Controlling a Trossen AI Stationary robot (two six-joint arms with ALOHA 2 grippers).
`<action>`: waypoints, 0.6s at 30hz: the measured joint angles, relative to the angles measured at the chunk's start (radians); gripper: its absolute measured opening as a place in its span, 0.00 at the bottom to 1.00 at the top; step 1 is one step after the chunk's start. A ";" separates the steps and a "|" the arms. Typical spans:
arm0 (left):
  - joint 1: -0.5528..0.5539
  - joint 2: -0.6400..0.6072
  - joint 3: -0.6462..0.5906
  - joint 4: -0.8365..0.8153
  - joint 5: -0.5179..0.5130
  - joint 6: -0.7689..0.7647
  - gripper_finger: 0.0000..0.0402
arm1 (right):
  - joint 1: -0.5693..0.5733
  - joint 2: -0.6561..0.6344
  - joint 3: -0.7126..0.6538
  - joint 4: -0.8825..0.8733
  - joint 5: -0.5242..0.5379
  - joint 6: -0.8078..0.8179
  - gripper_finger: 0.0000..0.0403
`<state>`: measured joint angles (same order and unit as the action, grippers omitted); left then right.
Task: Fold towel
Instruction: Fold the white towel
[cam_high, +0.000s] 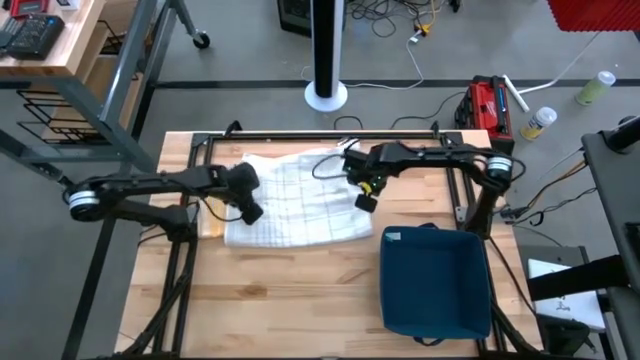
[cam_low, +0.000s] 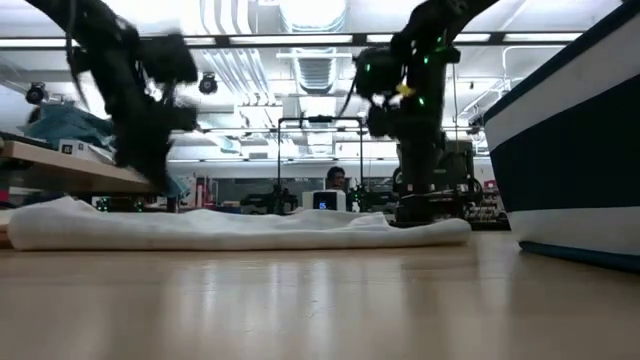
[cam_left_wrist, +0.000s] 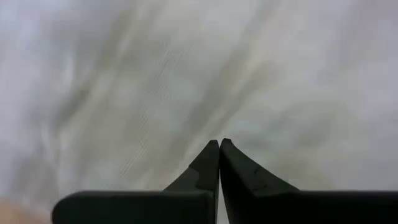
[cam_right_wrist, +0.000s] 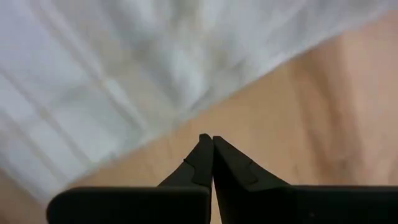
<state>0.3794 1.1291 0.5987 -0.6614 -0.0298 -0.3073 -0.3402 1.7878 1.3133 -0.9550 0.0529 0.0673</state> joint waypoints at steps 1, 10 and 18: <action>0.000 -0.022 0.018 0.024 0.018 0.008 0.01 | -0.005 -0.019 0.002 0.021 0.002 0.000 0.00; -0.002 0.023 0.061 0.428 0.016 0.158 0.01 | -0.029 -0.010 -0.001 0.268 0.057 0.159 0.00; -0.002 0.316 0.070 0.639 0.011 0.171 0.01 | -0.005 0.108 -0.001 0.313 0.082 0.203 0.00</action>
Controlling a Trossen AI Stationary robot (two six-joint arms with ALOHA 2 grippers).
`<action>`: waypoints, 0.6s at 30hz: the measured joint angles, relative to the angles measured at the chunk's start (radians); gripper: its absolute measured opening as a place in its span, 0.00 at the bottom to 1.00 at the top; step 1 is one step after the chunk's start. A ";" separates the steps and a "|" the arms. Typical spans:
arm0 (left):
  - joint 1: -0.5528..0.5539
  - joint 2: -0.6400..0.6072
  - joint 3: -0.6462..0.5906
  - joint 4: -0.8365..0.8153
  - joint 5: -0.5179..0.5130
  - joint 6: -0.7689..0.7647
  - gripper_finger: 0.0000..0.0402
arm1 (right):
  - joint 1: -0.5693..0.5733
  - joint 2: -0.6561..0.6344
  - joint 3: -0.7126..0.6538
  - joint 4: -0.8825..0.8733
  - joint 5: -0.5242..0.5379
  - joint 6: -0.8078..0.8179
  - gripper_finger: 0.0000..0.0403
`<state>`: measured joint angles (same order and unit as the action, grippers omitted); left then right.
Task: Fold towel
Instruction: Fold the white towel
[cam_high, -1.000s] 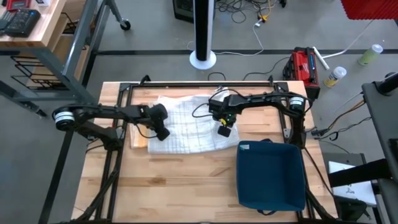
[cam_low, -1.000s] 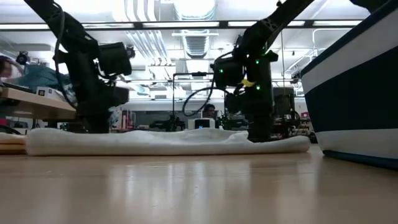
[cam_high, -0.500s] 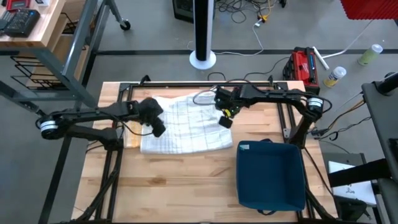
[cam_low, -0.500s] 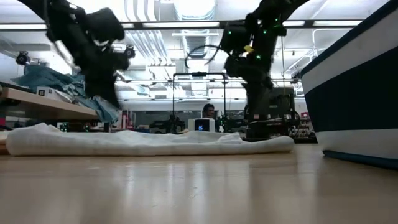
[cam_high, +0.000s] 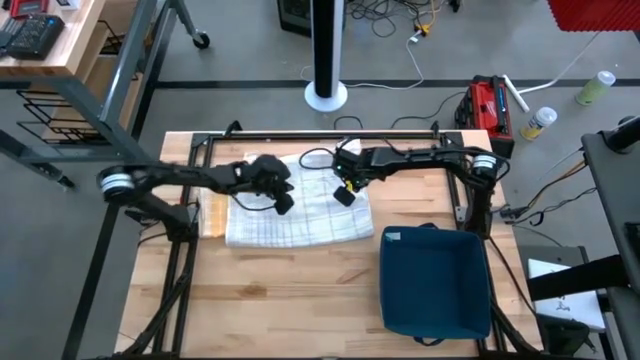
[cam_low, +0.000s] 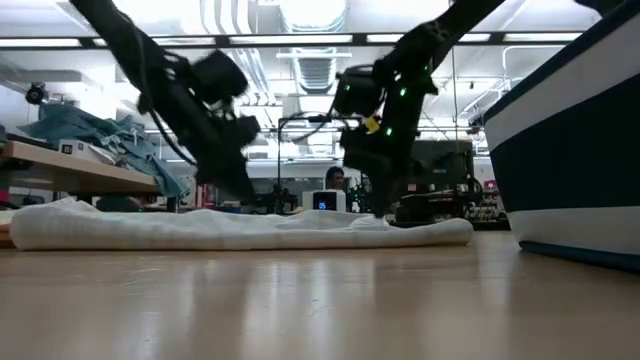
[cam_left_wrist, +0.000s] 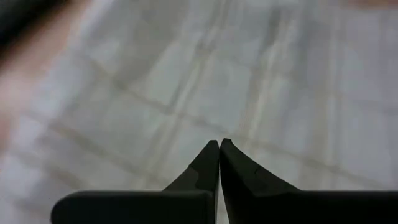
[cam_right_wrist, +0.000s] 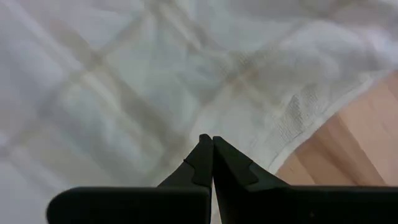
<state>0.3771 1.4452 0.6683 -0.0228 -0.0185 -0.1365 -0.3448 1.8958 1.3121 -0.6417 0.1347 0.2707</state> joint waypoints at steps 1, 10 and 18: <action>0.000 0.039 0.009 -0.001 -0.004 -0.001 0.01 | 0.002 0.015 0.004 0.001 0.007 0.000 0.00; 0.006 0.265 0.111 -0.083 -0.045 -0.013 0.00 | 0.002 0.063 0.002 -0.213 0.025 -0.008 0.00; 0.009 0.217 0.103 -0.147 0.065 0.059 0.00 | 0.006 -0.001 0.005 -0.344 0.080 -0.018 0.00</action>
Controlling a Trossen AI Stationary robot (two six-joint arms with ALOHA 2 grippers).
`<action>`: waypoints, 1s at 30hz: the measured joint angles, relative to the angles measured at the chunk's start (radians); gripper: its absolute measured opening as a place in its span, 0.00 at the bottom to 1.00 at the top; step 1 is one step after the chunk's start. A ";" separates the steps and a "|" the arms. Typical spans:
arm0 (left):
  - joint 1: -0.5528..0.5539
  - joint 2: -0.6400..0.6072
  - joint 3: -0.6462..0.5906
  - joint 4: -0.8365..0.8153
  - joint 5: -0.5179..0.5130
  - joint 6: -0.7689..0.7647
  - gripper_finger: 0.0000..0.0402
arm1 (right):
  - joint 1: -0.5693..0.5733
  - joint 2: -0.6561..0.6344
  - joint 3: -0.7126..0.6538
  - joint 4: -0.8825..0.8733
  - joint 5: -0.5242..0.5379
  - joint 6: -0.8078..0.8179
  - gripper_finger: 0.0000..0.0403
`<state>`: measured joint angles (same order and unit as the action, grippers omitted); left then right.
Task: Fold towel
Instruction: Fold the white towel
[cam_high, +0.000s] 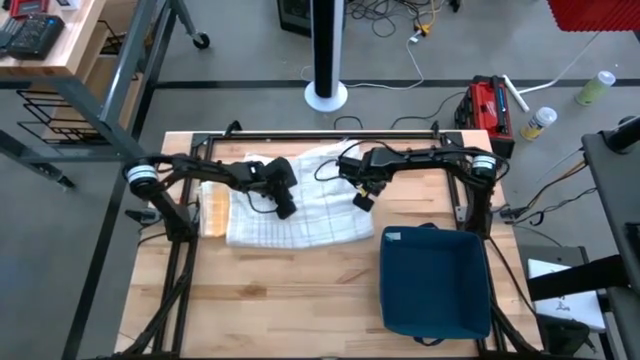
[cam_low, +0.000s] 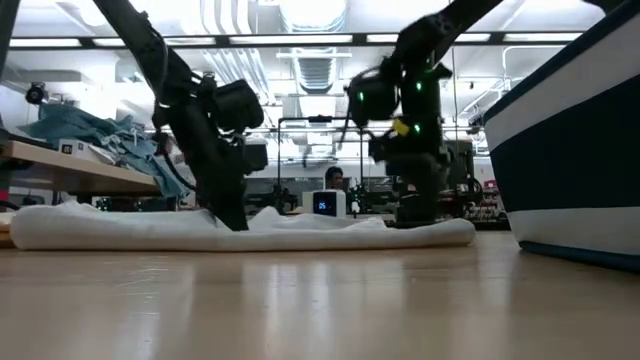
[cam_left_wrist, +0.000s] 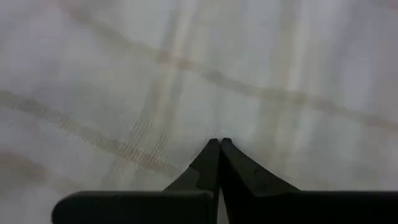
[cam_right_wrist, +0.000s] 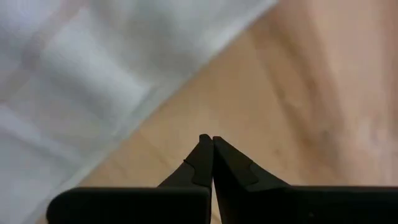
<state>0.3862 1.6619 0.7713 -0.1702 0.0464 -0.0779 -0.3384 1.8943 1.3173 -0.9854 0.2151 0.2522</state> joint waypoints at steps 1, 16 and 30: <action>-0.001 -0.008 -0.002 -0.018 0.035 0.005 0.00 | 0.000 -0.012 0.006 0.011 0.011 0.000 0.00; -0.024 -0.046 -0.001 0.277 0.111 0.093 0.00 | -0.007 -0.007 0.026 0.330 0.011 -0.013 0.00; 0.035 -0.244 0.133 -0.245 -0.201 0.430 0.03 | -0.109 -0.039 0.273 0.083 -0.258 -0.344 0.00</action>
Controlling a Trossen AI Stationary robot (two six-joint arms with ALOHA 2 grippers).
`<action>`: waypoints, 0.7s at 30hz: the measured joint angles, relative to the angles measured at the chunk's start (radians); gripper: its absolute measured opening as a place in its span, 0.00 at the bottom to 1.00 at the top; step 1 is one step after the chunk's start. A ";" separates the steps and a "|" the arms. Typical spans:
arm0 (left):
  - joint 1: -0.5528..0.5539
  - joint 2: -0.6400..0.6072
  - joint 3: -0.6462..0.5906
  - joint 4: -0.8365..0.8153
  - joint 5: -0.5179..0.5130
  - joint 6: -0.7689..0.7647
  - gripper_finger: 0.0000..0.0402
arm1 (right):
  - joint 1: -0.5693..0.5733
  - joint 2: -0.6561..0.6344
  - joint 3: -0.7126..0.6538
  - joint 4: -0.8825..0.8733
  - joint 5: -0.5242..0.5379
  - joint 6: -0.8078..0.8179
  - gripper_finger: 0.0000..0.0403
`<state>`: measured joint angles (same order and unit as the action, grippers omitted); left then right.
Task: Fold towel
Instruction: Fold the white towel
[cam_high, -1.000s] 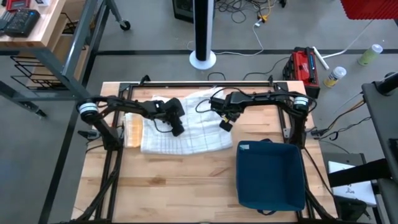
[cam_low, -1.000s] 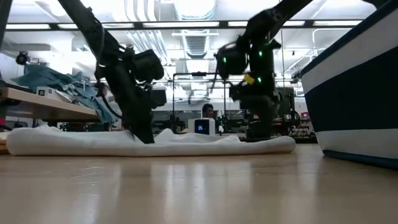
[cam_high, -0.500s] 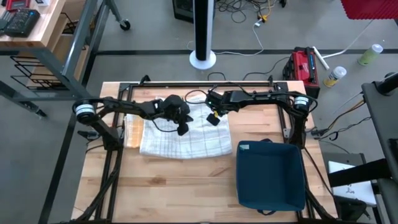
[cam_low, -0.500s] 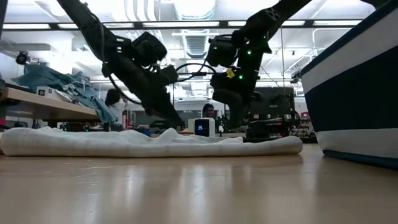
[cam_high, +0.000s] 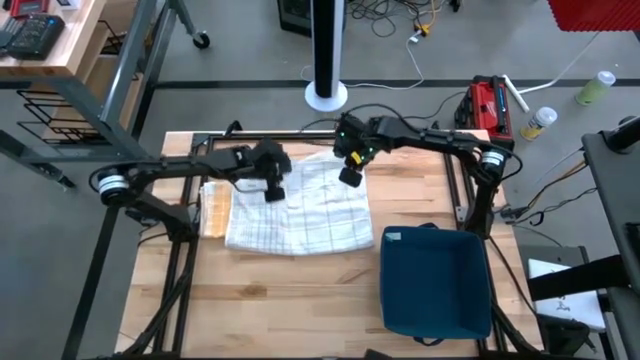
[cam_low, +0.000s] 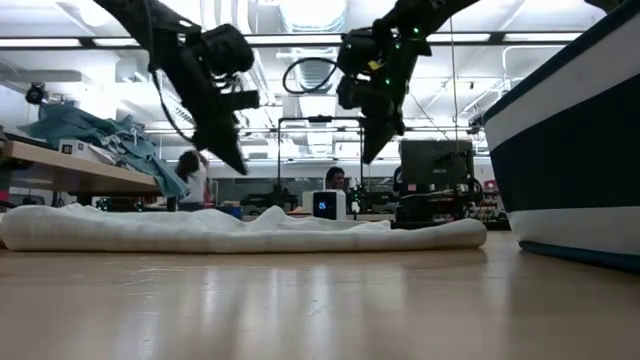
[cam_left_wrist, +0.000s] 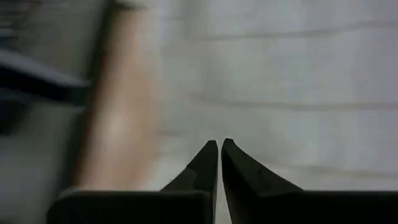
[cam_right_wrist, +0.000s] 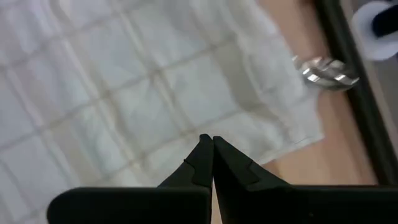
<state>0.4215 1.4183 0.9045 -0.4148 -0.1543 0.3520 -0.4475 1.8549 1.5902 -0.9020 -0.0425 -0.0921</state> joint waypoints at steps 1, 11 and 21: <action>0.016 -0.015 -0.002 -0.007 -0.053 0.017 0.04 | -0.005 0.000 0.014 -0.004 0.000 -0.004 0.00; 0.233 -0.019 -0.141 0.147 0.186 0.101 0.18 | -0.008 0.005 0.042 0.006 0.041 -0.004 0.17; 0.269 0.106 -0.189 0.203 0.280 0.120 0.22 | 0.000 0.050 0.033 0.077 0.043 0.055 0.37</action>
<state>0.6901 1.5242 0.7153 -0.2115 0.1256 0.4721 -0.4473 1.9050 1.6230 -0.8250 0.0006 -0.0367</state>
